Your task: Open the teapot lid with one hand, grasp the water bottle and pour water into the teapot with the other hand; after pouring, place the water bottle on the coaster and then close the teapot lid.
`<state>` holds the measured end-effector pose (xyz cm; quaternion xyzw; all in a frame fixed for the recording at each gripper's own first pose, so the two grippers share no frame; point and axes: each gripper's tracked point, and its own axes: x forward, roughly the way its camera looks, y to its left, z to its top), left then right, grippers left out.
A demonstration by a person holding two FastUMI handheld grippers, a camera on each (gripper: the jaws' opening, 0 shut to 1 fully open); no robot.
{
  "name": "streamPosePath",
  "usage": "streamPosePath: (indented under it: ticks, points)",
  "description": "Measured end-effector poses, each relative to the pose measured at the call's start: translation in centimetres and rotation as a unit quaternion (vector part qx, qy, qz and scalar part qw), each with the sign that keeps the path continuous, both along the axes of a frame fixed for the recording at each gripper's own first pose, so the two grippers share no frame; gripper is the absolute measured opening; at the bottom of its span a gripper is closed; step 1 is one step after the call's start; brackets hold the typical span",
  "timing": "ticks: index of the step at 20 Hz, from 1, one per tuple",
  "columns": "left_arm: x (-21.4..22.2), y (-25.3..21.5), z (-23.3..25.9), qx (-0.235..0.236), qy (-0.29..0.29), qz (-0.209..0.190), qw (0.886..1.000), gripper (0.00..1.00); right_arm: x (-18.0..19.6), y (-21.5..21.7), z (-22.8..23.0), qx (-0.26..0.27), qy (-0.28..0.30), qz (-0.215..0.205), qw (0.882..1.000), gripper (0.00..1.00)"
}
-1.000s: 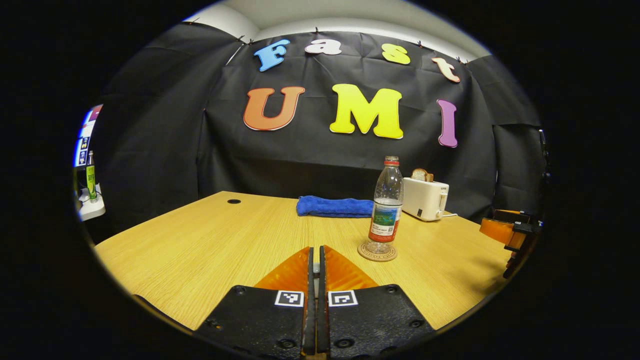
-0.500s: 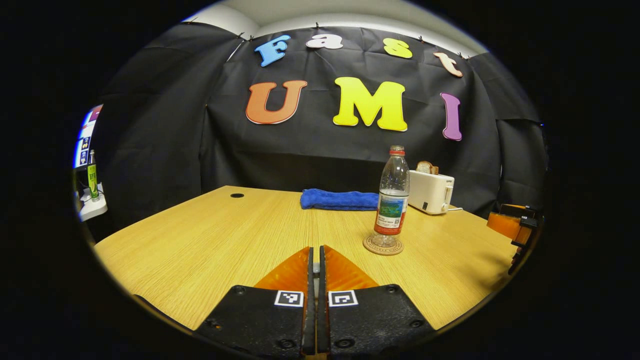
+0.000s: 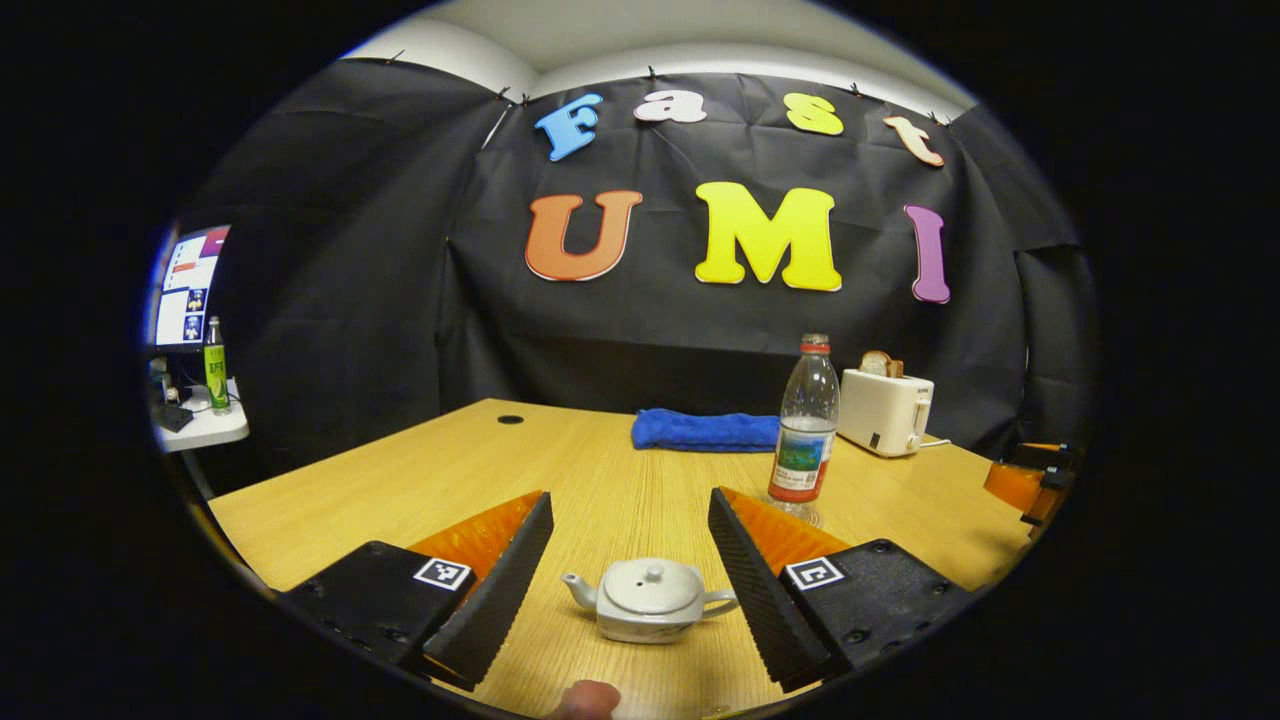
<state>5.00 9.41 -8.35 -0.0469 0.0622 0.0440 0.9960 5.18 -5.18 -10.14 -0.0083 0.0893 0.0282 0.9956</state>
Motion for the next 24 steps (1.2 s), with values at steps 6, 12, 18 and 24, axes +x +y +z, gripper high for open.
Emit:
streamPosePath:
  ticks: [6, 12, 18, 24]
  points:
    - [-1.5, -3.6, 8.9, 0.050, -0.073, 0.011, 0.996, 0.98, -0.3, -1.0, 5.6, 0.016, -0.059, -0.027, 0.998, 0.97]
    - [-3.3, -9.8, 9.8, 0.051, -0.088, -0.019, 0.995, 0.98, -2.5, -1.8, 7.5, 0.007, -0.083, -0.041, 0.996, 0.96]
    - [-3.8, -13.1, 8.0, 0.044, -0.067, -0.062, 0.995, 0.98, -3.3, -1.5, 9.1, -0.006, -0.091, -0.044, 0.995, 0.96]
    - [-4.1, -12.2, 8.6, 0.040, -0.081, -0.052, 0.994, 0.98, -3.1, -0.2, 8.2, -0.005, -0.076, -0.043, 0.996, 0.96]
